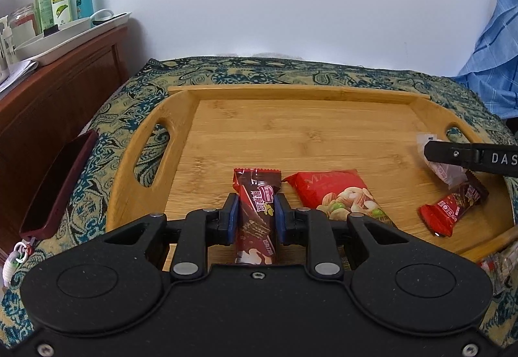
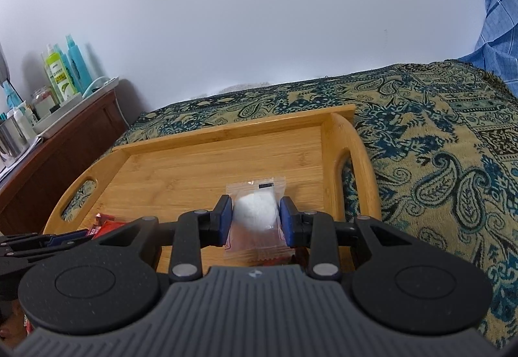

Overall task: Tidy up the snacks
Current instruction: 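Carry both snacks into the tray and open both grippers to release them, then withdraw both open grippers from the tray back to the snack pile, then grasp the yellow bag with left gripper while right grasps the white-gold biscuit bar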

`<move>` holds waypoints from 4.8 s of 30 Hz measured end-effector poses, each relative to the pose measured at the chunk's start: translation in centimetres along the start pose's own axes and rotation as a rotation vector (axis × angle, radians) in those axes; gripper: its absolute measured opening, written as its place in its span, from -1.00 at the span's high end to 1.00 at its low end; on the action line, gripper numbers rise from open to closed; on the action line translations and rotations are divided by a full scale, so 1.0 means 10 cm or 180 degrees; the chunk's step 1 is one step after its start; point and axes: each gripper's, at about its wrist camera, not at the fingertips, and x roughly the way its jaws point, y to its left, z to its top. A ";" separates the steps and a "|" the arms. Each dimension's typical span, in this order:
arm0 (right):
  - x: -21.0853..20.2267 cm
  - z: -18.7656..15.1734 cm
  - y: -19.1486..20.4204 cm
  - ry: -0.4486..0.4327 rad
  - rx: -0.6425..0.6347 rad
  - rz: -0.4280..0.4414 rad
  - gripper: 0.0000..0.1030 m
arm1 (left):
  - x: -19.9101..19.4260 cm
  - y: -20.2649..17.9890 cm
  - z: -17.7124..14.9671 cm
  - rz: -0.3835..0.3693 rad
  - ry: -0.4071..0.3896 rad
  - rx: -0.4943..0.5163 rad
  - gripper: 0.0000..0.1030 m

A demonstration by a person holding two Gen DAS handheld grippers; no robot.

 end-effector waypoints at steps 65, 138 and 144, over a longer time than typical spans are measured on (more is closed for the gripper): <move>-1.19 -0.65 -0.22 -0.0437 0.0010 -0.0176 -0.99 | -1.26 -0.24 -0.75 -0.0349 -0.0529 0.0283 -0.94; -1.19 -1.02 -0.19 -0.0539 0.0317 -0.0629 -0.50 | -0.96 -0.28 -1.18 -0.0318 -0.0258 0.0092 -0.61; -1.17 -1.04 -0.19 -0.0526 0.0403 -0.0733 -0.40 | -0.95 -0.30 -1.17 -0.0298 -0.0250 0.0075 -0.50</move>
